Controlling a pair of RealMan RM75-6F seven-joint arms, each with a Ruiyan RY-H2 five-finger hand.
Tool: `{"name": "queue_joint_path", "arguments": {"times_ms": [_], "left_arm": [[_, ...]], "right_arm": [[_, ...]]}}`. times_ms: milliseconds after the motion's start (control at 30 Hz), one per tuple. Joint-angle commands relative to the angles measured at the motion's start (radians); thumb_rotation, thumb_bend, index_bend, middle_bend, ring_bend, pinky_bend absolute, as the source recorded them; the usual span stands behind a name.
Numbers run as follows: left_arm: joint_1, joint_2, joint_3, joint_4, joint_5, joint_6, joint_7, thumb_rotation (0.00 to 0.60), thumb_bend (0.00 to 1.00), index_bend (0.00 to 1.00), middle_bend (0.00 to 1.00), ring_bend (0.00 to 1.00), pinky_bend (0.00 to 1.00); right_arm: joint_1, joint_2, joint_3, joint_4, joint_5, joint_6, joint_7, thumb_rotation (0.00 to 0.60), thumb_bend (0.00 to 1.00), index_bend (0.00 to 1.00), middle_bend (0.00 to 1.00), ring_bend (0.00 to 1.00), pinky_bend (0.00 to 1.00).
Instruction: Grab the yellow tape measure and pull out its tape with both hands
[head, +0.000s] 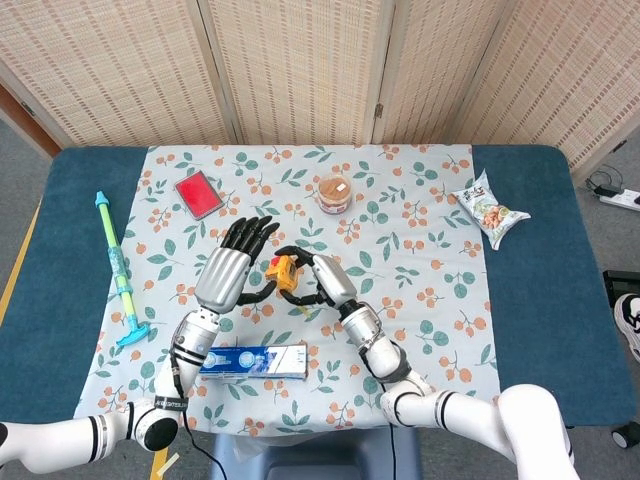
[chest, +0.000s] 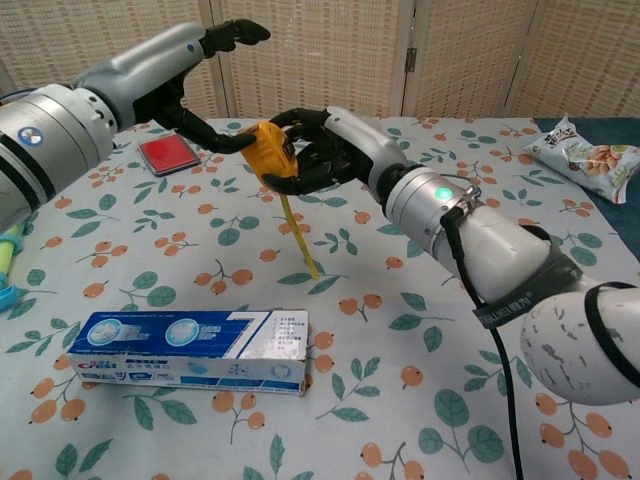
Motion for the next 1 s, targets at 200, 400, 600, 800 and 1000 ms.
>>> {"name": "queue_joint_path", "arguments": {"times_ms": [200, 400, 600, 800, 1000], "left_arm": [[0.001, 0.000, 0.005, 0.013, 0.007, 0.019, 0.001, 0.600, 0.47, 0.16, 0.09, 0.06, 0.00], [0.003, 0.001, 0.009, 0.018, 0.019, 0.036, -0.009, 0.600, 0.56, 0.20, 0.09, 0.06, 0.00], [0.004, 0.000, 0.014, 0.028, 0.027, 0.042, -0.025, 0.600, 0.63, 0.30, 0.11, 0.07, 0.00], [0.005, -0.005, 0.018, 0.044, 0.042, 0.051, -0.045, 0.600, 0.69, 0.44, 0.14, 0.09, 0.00], [0.003, -0.013, 0.020, 0.061, 0.047, 0.056, -0.059, 0.600, 0.80, 0.52, 0.18, 0.11, 0.00]], "right_arm": [[-0.004, 0.006, -0.005, -0.003, -0.001, 0.000, -0.003, 0.600, 0.40, 0.55, 0.50, 0.43, 0.32], [-0.007, 0.009, -0.005, -0.005, 0.004, 0.000, -0.007, 0.600, 0.40, 0.55, 0.50, 0.43, 0.32], [-0.008, 0.008, -0.005, -0.005, 0.006, 0.000, -0.008, 0.600, 0.40, 0.54, 0.50, 0.43, 0.32], [-0.006, 0.006, -0.004, -0.004, 0.008, -0.003, -0.009, 0.600, 0.40, 0.55, 0.50, 0.43, 0.32], [-0.004, 0.004, 0.000, -0.004, 0.011, -0.004, -0.010, 0.600, 0.40, 0.55, 0.50, 0.43, 0.32]]}}
